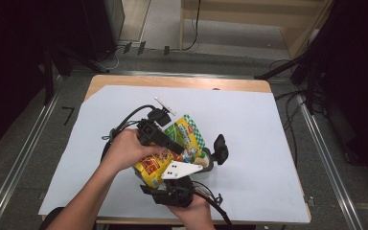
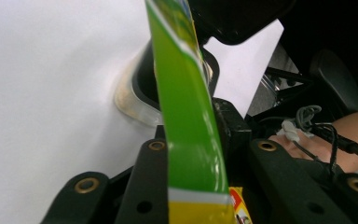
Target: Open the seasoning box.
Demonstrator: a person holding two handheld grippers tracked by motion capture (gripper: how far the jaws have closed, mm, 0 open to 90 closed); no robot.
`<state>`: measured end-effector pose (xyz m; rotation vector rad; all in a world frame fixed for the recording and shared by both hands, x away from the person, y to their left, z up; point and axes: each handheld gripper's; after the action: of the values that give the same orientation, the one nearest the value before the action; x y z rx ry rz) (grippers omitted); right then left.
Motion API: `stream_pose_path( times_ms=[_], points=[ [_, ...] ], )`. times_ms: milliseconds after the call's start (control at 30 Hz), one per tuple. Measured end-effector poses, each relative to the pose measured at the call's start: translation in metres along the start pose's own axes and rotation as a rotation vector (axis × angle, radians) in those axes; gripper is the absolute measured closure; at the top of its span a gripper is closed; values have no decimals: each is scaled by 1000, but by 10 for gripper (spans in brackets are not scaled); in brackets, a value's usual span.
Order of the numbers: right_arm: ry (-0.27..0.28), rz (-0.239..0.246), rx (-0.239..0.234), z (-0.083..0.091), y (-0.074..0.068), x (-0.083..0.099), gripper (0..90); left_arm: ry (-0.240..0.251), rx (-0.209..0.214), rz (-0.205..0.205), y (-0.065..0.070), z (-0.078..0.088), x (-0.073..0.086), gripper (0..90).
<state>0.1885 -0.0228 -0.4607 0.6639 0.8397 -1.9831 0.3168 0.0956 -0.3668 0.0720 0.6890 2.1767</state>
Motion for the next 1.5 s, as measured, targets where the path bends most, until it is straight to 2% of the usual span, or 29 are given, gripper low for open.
stream_pose_path(
  times_ms=[33,133,267,367,500,667,767,1000,1100,1267,1300,1333,1367,1400,1433,1467,1500],
  points=[
    [3,0,-22,1,0,-1,626,-5,5,2,-1,2,-3,812],
    [3,-8,-38,2,-1,-1,624,-22,-4,5,-2,2,-8,839],
    [7,-21,-48,2,1,-1,617,-55,9,15,-6,-1,-15,857],
    [4,-6,-42,1,1,-1,602,-59,25,28,-8,-2,-17,871],
    [-7,3,-12,-1,0,-1,599,-65,17,32,-7,-4,-19,875],
    [-12,9,-12,-2,0,-1,609,-71,16,17,-7,-2,-17,863],
    [-7,29,-21,0,-2,-2,614,-65,16,19,-8,1,-18,860],
    [12,1,-52,3,0,-4,620,-52,20,23,-7,1,-20,829],
    [30,-32,-76,4,4,-2,621,-59,23,18,-6,0,-20,807],
    [29,-23,-50,7,5,-3,621,-57,24,4,-4,0,-21,813],
    [29,-15,-40,8,4,-3,620,-78,19,5,-3,0,-24,819],
    [29,-15,-40,8,4,-3,620,-78,19,5,-3,0,-24,828],
    [23,-8,-33,8,4,-4,620,-113,-14,11,-1,1,-26,833],
    [23,-8,-33,8,4,-4,620,-113,-14,11,-1,1,-26,832],
    [23,-1,-29,7,3,-5,620,-137,-31,-4,3,2,-28,836],
    [25,15,-22,7,1,-5,619,-137,-31,-4,3,2,-28,837],
    [26,29,-12,7,-1,-5,619,-148,-40,-24,7,3,-29,844]
  ],
)
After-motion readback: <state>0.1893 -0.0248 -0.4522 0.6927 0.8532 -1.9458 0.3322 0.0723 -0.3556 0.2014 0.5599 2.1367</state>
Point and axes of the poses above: each handheld gripper's, and its own axes: z roughly backward along the jaws, x roughly out of its underside, y roughly to its right, and after that the axes turned 15 degrees about -y, right-handed
